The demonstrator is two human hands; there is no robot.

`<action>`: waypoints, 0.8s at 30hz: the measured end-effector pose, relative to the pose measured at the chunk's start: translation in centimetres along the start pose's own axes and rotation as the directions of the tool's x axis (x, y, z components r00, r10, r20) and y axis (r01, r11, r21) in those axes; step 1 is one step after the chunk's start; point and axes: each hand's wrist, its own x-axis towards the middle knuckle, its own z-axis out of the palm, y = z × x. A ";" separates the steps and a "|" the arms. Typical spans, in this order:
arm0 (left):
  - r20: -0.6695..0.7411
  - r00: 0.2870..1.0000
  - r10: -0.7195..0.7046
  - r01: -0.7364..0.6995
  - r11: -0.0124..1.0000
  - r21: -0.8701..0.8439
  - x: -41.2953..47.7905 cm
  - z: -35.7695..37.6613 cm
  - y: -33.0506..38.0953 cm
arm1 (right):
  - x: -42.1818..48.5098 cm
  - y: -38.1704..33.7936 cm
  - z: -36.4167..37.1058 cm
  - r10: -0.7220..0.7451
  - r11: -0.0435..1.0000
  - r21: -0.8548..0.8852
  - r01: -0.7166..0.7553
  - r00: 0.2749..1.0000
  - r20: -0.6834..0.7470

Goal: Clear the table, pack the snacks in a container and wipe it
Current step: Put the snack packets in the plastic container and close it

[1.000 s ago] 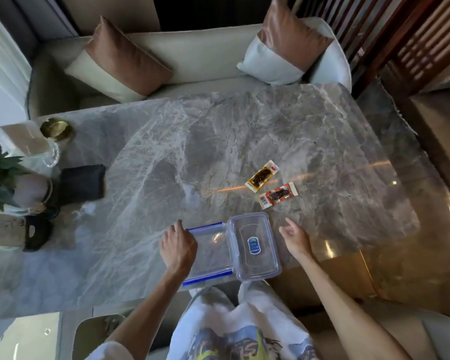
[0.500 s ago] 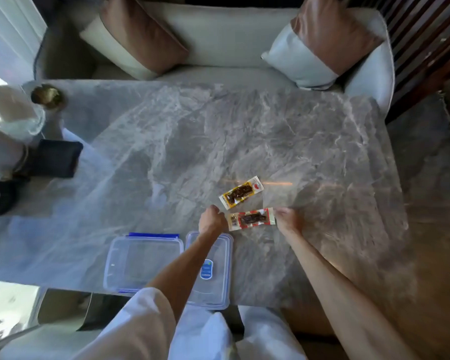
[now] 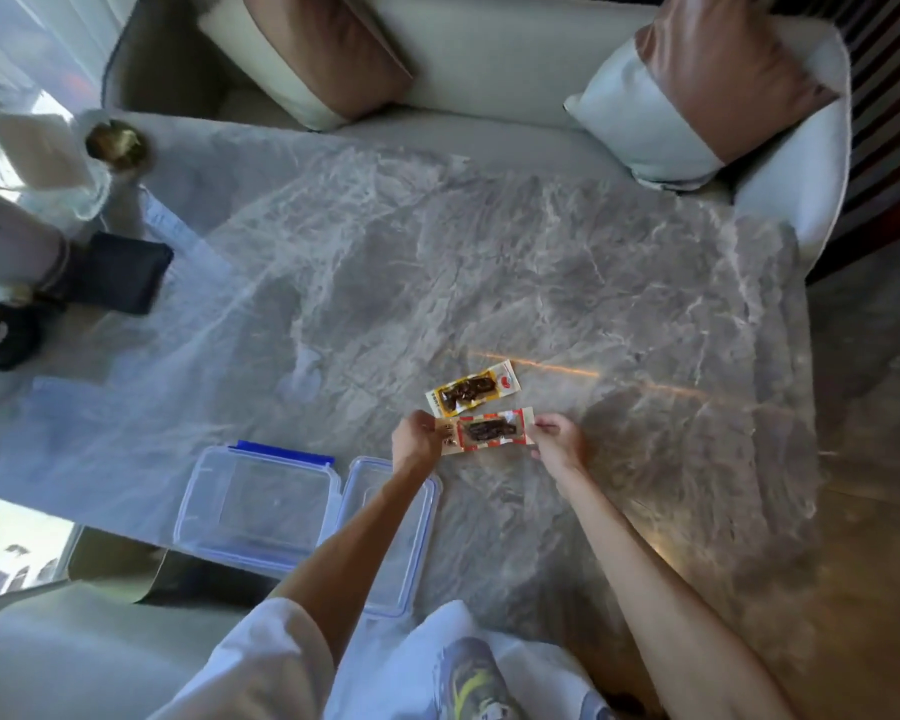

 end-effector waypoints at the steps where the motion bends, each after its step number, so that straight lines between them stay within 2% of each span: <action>1: -0.009 1.000 -0.007 0.006 1.000 -0.024 0.3 -0.4 0.5 | 0.4 -1.1 0.1 -0.026 1.000 -0.005 0.026 1.000 0.000; 7: -0.056 0.991 -0.124 0.112 0.977 -0.184 3.0 -1.2 2.5 | 3.2 -6.4 1.1 -0.091 0.980 -0.175 0.095 0.995 0.029; 13: -0.059 0.973 -0.224 0.207 0.955 -0.212 5.3 0.4 2.9 | 5.5 -7.1 1.7 -0.070 0.931 -0.357 0.079 0.997 0.038; 21: -0.094 0.966 -0.241 0.228 0.964 -0.136 6.6 1.6 3.0 | 6.8 -6.4 2.1 -0.056 0.938 -0.342 0.062 0.998 0.028; 24: -0.063 0.979 -0.194 0.174 0.955 -0.238 6.3 2.1 3.1 | 7.2 -6.0 1.6 -0.015 0.956 -0.291 0.035 0.997 0.071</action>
